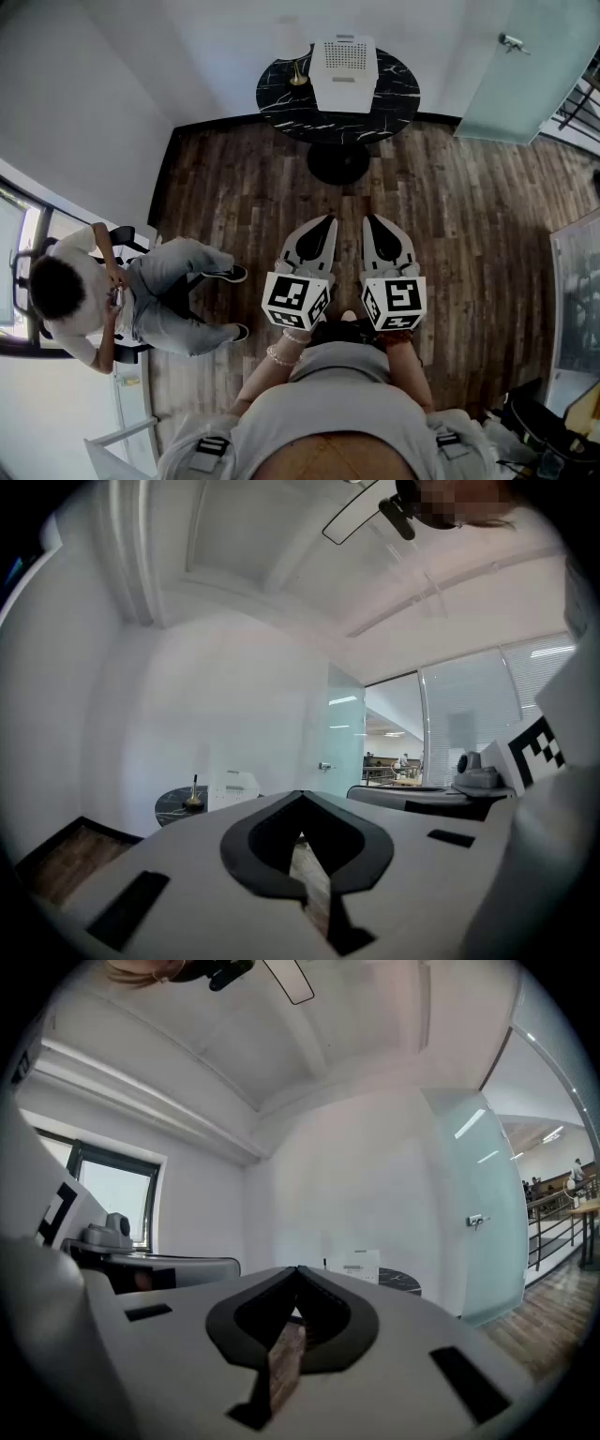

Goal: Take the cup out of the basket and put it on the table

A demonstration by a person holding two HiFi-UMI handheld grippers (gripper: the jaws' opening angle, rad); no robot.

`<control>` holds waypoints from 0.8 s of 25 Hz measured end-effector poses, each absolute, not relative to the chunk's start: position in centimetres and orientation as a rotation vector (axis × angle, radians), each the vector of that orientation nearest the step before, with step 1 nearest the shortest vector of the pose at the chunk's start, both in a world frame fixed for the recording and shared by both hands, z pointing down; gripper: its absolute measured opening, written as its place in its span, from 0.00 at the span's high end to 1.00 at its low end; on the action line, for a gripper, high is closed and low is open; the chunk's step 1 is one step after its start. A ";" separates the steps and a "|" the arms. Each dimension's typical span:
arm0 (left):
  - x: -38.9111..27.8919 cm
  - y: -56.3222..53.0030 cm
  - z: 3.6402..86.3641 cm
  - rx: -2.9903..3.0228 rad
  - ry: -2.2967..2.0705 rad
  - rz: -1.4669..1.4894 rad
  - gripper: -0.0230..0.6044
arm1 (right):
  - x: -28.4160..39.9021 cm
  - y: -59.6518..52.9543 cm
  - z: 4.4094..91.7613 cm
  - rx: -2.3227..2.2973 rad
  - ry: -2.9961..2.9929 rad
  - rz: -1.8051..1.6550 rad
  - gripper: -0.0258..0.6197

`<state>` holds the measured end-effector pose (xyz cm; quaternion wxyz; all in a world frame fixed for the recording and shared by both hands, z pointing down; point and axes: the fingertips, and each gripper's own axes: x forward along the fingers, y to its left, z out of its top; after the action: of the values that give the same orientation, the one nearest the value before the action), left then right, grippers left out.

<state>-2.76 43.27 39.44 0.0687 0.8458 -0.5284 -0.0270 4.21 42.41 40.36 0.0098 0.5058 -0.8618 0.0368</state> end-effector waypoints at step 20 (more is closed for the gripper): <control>-0.4 43.1 39.4 2.552 -1.566 -0.094 0.95 | 5.5 42.2 40.1 1.554 -2.750 0.138 0.94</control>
<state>-0.45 43.09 39.41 0.0731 0.8496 -0.5214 -0.0313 5.52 42.15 40.13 -0.0099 0.4914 -0.8698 0.0436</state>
